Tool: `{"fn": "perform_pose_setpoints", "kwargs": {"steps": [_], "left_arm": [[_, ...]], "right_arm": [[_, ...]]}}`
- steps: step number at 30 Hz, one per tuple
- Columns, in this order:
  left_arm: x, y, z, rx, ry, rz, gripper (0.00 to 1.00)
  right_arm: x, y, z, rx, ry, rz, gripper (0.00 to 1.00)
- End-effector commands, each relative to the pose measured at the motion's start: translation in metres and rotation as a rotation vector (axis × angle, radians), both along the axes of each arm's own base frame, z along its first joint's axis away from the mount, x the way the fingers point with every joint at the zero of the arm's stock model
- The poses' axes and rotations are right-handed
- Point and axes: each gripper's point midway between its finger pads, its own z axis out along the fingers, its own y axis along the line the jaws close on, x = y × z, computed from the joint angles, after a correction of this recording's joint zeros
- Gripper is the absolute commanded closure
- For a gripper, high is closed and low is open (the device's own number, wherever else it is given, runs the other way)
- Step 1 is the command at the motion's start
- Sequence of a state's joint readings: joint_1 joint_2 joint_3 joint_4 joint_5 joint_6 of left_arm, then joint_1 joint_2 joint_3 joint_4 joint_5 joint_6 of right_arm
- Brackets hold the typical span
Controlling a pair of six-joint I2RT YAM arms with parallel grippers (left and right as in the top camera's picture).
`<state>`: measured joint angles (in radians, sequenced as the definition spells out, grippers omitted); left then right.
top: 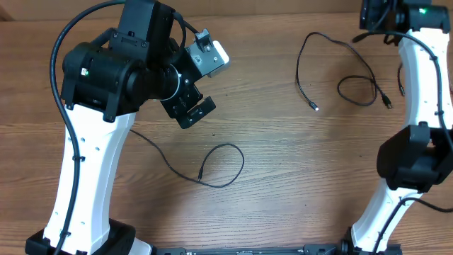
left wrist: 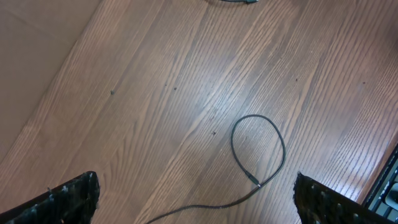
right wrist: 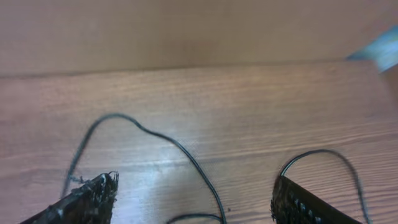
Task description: Untangle cables
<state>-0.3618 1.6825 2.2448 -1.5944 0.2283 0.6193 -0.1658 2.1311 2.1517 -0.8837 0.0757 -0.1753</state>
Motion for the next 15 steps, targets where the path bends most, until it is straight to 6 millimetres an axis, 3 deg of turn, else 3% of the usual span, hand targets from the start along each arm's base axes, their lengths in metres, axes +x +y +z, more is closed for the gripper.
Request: {"fn": "perform_pose_setpoints", "kwargs": {"steps": [1, 9, 15], "left_arm": [[-0.001, 0.0, 0.004, -0.018, -0.003, 0.012, 0.0], [-0.001, 0.0, 0.004, -0.018, -0.003, 0.012, 0.0], [-0.001, 0.0, 0.004, -0.018, -0.003, 0.012, 0.0]], "right_arm": [[0.0, -0.003, -0.022, 0.082, 0.033, 0.089, 0.21], [-0.007, -0.026, -0.087, 0.099, 0.174, 0.13, 0.2], [-0.008, -0.024, -0.13, 0.14, 0.249, 0.137, 0.2]]}}
